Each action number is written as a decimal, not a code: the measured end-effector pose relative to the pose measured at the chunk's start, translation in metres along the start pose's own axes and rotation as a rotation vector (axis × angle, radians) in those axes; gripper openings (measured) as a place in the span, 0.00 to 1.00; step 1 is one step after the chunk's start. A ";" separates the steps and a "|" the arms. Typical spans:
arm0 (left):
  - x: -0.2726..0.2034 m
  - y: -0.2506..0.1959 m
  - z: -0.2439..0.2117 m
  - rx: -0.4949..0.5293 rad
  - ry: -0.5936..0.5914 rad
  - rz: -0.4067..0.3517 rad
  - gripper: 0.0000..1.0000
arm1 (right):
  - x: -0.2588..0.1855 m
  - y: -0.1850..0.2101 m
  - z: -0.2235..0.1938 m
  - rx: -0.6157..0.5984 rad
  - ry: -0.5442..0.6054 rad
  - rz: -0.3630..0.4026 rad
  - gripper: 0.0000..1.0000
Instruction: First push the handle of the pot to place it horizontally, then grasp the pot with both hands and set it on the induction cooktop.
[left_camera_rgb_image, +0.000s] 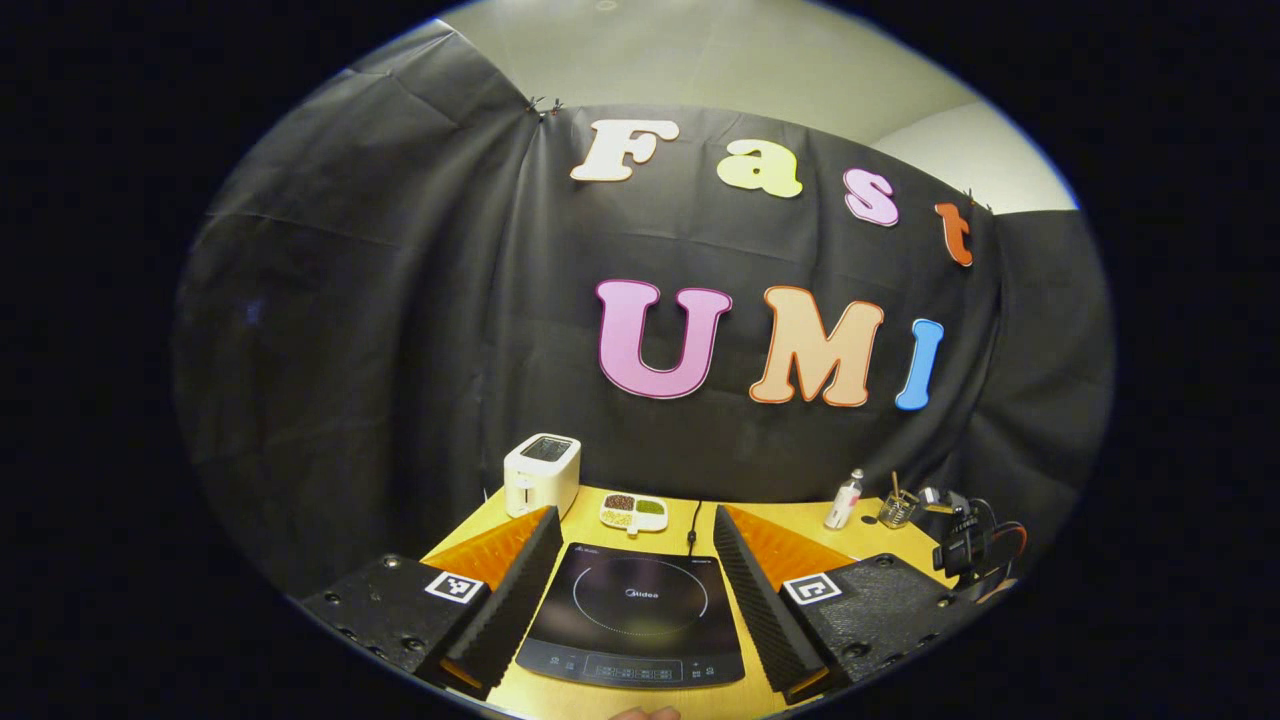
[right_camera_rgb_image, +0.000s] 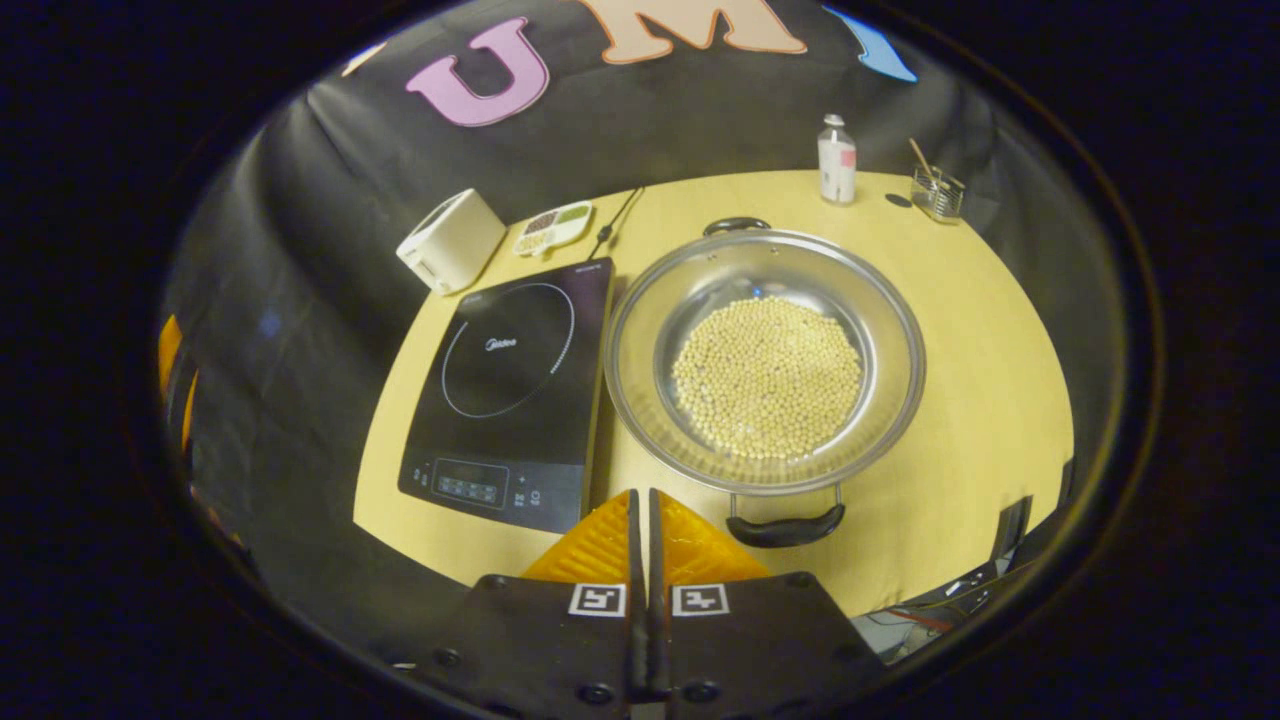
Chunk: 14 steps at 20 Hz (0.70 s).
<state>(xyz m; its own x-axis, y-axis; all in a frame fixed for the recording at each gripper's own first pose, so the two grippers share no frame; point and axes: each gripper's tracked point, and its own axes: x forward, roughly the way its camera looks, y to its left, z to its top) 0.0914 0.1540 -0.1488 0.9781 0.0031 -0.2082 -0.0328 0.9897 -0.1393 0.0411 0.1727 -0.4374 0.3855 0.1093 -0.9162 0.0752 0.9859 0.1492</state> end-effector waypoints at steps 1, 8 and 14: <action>0.001 -0.002 0.001 -0.008 -0.005 -0.006 0.93 | 0.004 -0.001 0.001 0.007 0.003 -0.007 0.03; 0.005 0.002 -0.001 -0.007 -0.006 -0.011 0.93 | 0.025 -0.006 -0.022 -0.035 0.069 -0.053 0.03; 0.004 0.005 0.002 0.009 -0.013 -0.006 0.98 | 0.031 -0.035 -0.031 -0.029 0.098 -0.116 0.00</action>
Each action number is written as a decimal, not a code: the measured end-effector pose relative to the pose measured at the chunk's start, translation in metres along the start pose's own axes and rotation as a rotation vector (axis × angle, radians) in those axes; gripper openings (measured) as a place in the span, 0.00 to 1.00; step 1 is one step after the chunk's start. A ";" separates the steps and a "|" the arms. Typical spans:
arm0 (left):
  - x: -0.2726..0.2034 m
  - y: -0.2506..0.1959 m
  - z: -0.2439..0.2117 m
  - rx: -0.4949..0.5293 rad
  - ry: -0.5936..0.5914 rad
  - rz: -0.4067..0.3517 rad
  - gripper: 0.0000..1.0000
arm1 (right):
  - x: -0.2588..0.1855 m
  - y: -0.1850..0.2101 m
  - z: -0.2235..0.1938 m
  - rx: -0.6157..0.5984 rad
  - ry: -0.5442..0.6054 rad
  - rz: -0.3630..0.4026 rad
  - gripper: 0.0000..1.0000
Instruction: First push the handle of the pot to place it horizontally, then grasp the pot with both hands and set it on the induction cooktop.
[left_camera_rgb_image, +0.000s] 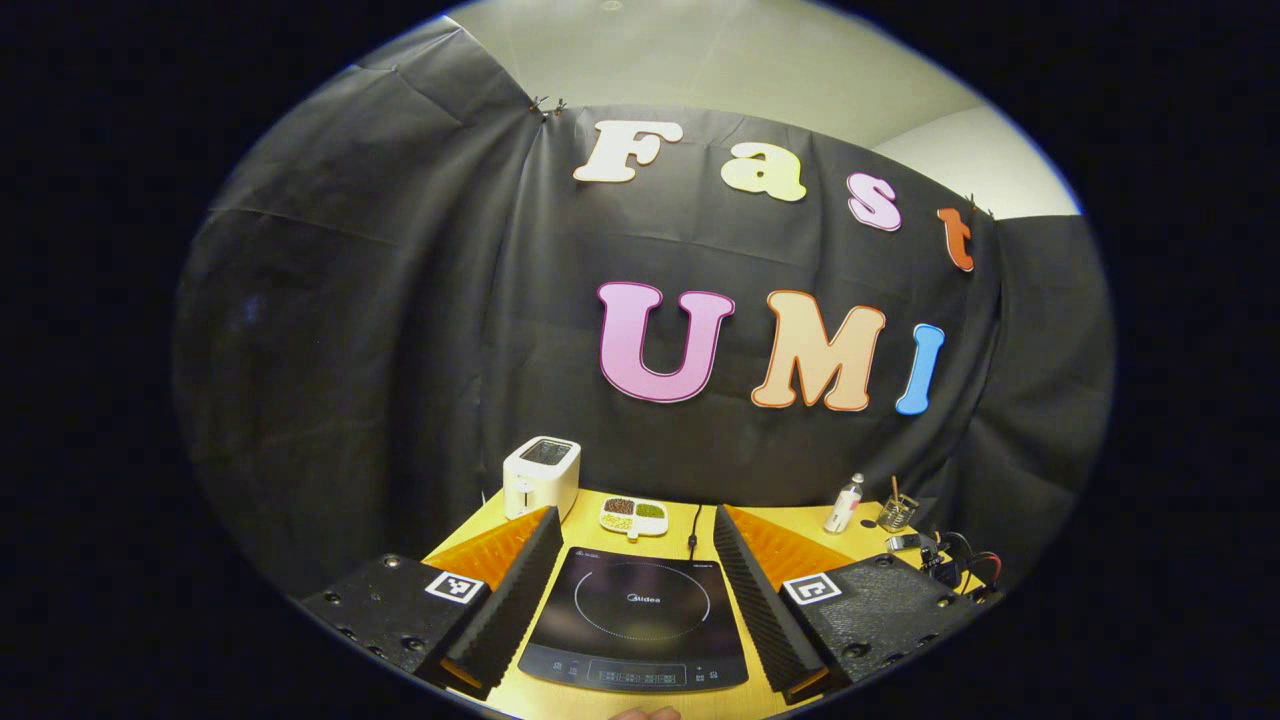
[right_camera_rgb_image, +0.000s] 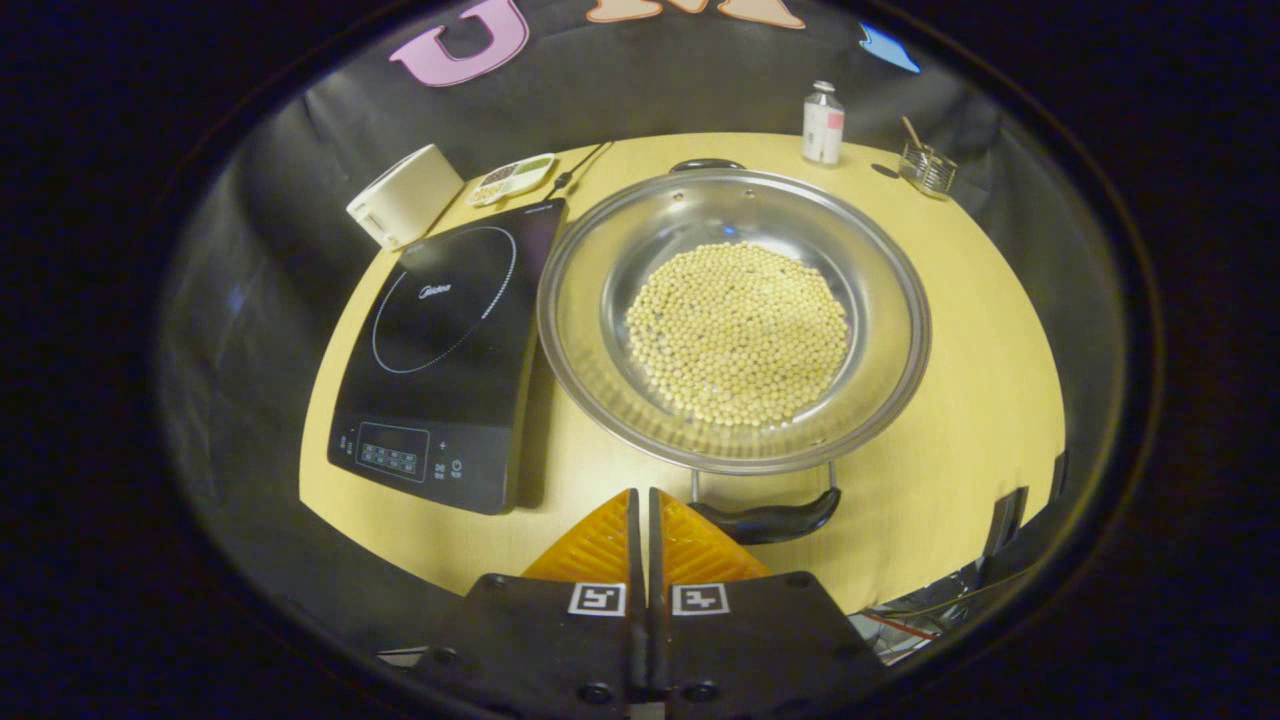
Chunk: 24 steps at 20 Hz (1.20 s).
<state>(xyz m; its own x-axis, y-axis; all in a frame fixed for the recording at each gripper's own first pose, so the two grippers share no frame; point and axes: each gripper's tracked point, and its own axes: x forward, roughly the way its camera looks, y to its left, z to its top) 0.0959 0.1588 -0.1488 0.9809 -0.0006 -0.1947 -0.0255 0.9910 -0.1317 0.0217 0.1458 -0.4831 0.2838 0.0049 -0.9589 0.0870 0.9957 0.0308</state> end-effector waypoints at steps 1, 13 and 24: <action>0.000 -0.001 0.000 0.001 0.000 -0.001 0.93 | -0.001 -0.004 0.002 0.014 0.000 0.003 0.00; -0.005 -0.009 0.001 0.004 -0.004 -0.005 0.93 | -0.001 -0.068 0.002 0.180 -0.002 -0.063 0.03; -0.005 -0.016 0.001 0.013 -0.003 0.004 0.93 | 0.013 -0.136 0.025 0.248 0.004 -0.160 0.03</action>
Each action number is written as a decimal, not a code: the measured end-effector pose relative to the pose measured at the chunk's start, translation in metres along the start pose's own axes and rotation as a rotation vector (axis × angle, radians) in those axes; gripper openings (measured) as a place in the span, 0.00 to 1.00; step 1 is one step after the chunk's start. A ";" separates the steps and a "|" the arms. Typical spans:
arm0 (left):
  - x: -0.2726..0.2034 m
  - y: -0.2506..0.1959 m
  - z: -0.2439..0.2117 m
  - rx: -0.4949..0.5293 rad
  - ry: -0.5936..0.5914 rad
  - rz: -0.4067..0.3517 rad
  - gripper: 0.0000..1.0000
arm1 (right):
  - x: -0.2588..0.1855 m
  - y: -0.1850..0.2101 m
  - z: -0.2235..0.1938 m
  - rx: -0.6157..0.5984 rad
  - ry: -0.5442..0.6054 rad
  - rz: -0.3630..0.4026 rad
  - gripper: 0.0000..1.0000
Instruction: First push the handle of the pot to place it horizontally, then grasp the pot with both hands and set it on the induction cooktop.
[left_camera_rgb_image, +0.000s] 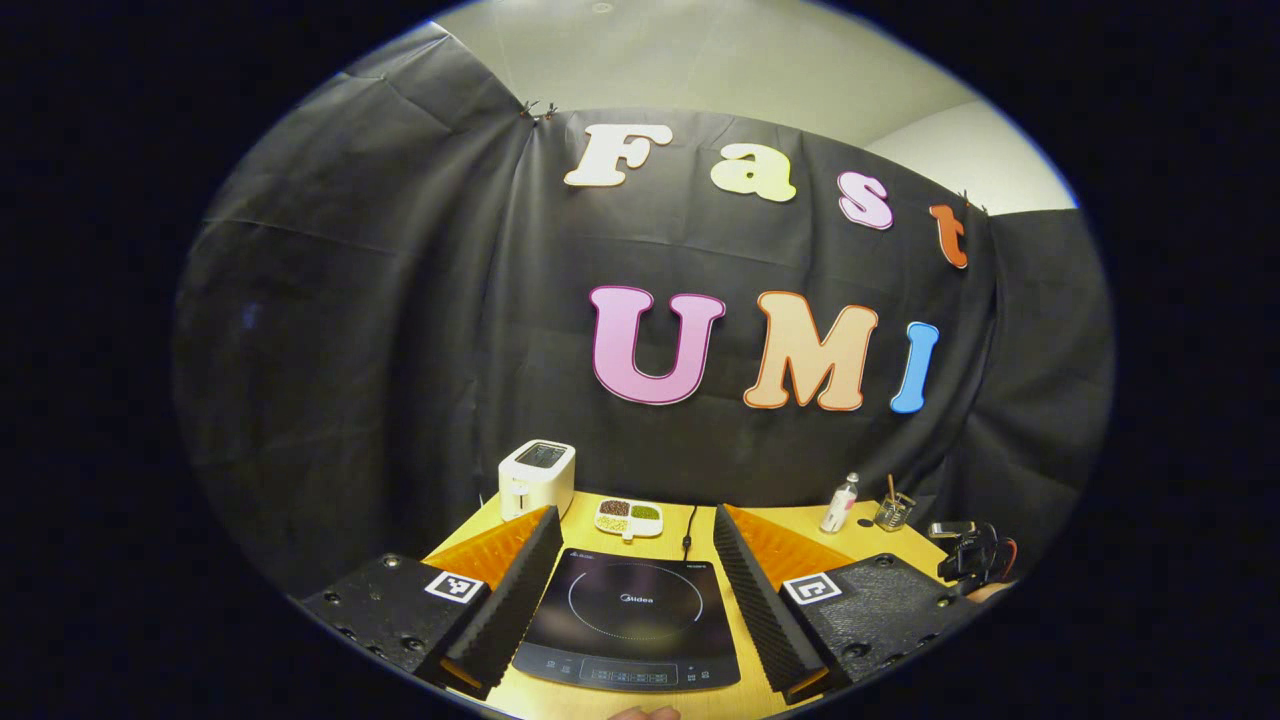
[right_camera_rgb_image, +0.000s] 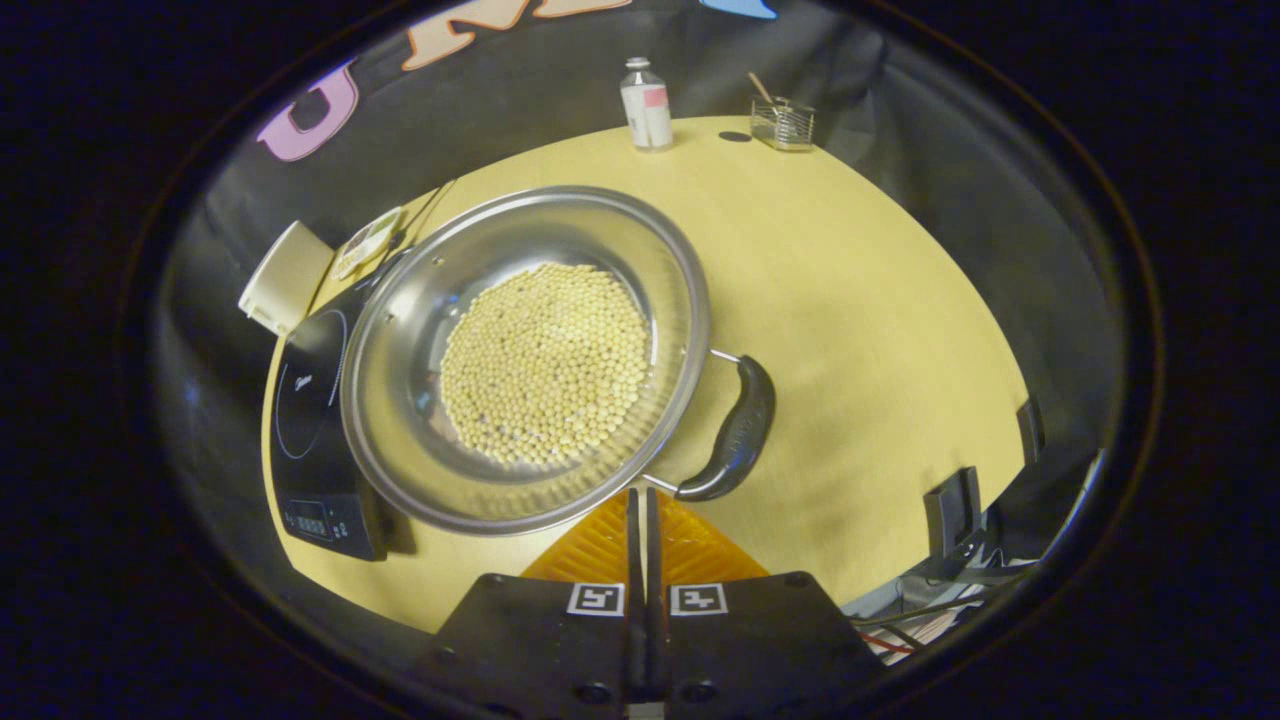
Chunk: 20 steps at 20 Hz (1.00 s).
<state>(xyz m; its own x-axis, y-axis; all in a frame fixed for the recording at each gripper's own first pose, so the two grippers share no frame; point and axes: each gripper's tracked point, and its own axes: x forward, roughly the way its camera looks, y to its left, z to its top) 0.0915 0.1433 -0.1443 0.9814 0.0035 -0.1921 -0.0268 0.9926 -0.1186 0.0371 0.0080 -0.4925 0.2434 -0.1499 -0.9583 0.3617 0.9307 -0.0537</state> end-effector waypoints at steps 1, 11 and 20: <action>0.000 0.000 0.000 -0.001 0.002 0.003 0.93 | 0.003 -0.005 0.004 0.008 0.002 -0.011 0.03; 0.001 0.002 -0.002 0.013 0.018 0.021 0.93 | 0.028 -0.038 0.043 0.036 0.012 -0.091 0.00; 0.001 0.005 -0.012 0.031 0.053 0.024 0.93 | 0.040 -0.053 0.084 -0.022 0.018 -0.150 0.03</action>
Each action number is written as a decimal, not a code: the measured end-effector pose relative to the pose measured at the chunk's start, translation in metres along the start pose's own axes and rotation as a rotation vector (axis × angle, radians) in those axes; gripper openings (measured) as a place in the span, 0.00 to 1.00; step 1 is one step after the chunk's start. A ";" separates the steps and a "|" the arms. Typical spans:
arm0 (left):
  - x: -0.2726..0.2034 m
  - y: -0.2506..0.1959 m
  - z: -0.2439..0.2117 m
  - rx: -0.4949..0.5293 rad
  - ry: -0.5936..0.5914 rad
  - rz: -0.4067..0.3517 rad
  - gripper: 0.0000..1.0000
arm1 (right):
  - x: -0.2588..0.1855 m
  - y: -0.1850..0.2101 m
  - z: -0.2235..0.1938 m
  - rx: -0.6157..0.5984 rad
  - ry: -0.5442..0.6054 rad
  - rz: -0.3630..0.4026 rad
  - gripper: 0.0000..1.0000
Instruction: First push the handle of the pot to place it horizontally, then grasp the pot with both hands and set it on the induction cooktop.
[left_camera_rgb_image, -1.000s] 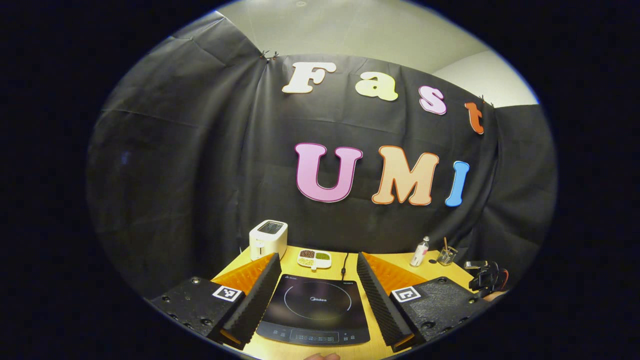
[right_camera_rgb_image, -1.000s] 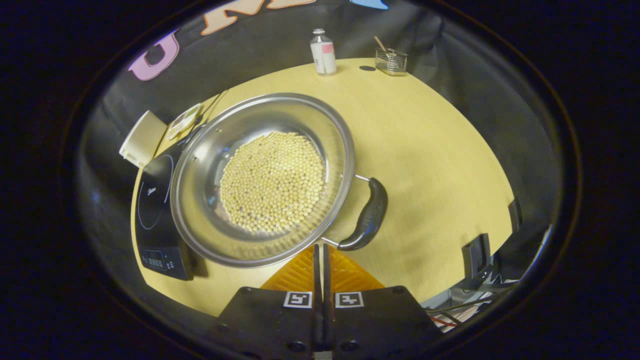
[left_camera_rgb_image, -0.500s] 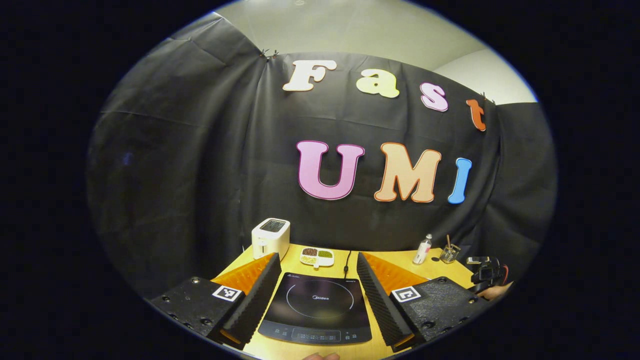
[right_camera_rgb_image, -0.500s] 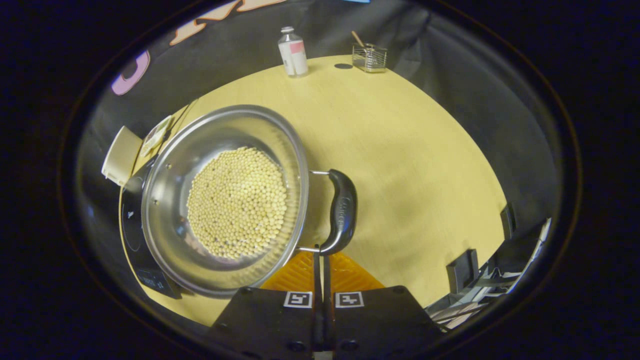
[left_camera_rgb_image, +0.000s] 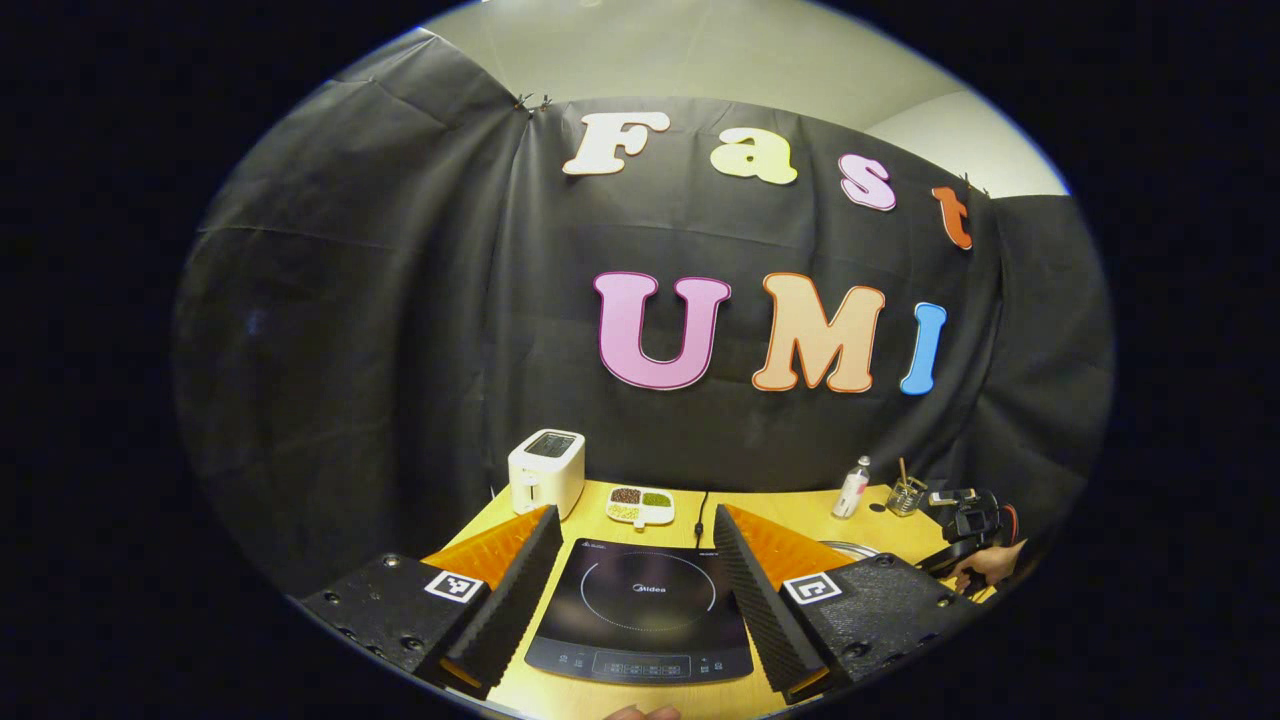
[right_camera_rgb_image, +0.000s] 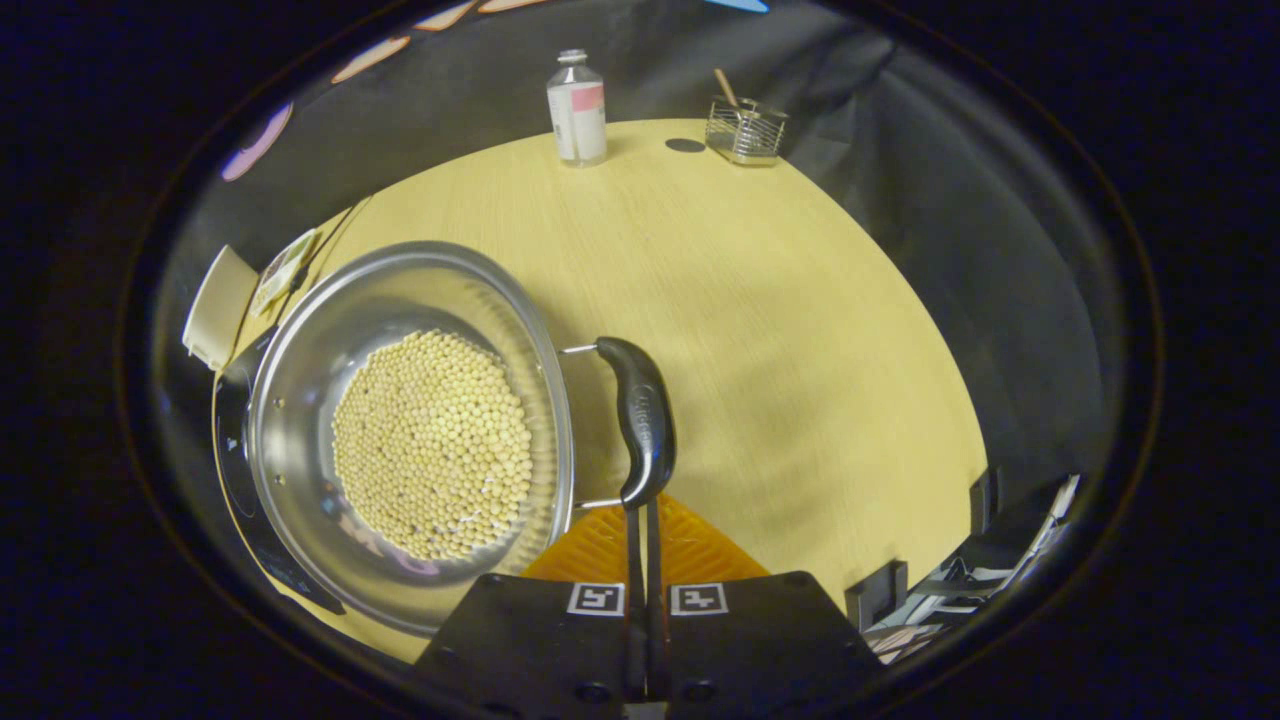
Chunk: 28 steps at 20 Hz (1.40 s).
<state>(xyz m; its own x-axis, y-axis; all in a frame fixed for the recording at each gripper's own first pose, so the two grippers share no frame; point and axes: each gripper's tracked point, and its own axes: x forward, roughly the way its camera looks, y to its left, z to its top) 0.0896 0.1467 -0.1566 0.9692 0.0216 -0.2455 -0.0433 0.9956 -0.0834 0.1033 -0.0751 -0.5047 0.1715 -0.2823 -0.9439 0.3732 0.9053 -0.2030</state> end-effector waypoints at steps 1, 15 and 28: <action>0.000 0.001 0.000 -0.001 0.005 0.002 0.93 | 0.002 -0.001 0.005 0.001 -0.002 -0.007 0.03; 0.035 -0.056 -0.058 -0.034 0.181 -0.164 0.94 | -0.056 0.000 0.031 -0.041 -0.216 0.145 0.07; 0.107 -0.157 -0.199 -0.091 0.599 -0.212 0.95 | -0.028 0.011 0.070 -0.093 -0.255 0.295 0.91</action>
<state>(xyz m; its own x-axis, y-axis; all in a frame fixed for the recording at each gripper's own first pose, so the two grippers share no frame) 0.1518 -0.0257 -0.3620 0.6564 -0.2561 -0.7096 0.0889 0.9603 -0.2644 0.1664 -0.0795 -0.4619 0.4841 -0.0653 -0.8726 0.1920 0.9808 0.0331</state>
